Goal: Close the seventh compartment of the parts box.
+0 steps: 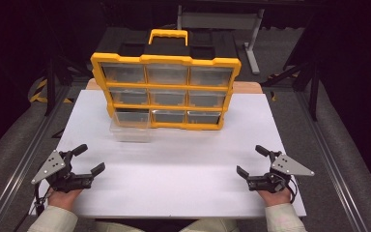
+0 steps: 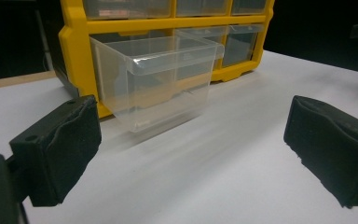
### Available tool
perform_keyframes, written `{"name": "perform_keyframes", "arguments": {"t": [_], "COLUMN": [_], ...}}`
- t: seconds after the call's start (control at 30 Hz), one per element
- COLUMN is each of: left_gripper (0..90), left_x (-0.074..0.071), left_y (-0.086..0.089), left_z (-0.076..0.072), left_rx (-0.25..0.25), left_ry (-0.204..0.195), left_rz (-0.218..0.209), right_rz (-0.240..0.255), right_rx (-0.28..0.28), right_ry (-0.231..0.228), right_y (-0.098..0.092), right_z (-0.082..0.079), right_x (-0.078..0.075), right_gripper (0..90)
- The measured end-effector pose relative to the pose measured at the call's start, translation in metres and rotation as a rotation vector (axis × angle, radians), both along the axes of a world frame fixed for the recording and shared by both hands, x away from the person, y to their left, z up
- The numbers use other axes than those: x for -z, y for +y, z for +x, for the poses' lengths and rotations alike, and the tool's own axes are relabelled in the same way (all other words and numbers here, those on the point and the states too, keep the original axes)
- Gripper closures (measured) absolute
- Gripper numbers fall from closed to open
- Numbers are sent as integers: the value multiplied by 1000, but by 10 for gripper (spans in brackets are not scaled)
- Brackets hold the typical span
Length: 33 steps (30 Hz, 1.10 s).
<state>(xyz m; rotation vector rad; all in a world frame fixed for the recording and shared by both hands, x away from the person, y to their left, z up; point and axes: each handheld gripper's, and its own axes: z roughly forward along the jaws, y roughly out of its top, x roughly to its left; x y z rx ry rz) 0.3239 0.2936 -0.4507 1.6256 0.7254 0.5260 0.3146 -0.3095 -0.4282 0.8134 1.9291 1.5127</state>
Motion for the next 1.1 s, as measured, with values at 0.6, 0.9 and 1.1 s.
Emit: {"name": "perform_keyframes", "arguments": {"t": [0.6, 0.9, 1.1], "left_gripper": [41, 38, 38], "left_x": [-5, -19, -29], "left_y": [-1, -5, -7], "left_z": [-1, 8, 19], "left_rx": [6, 8, 10], "left_ry": [9, 2, -11], "left_rz": [-19, -29, -51], "right_rz": [-7, 14, 16], "right_rx": [-21, -3, 1], "right_ry": [-11, 14, 11], "right_y": [1, -2, -1], "right_z": [0, 1, 0], "right_x": [-1, 0, -1], "right_gripper": [2, 6, 16]}}
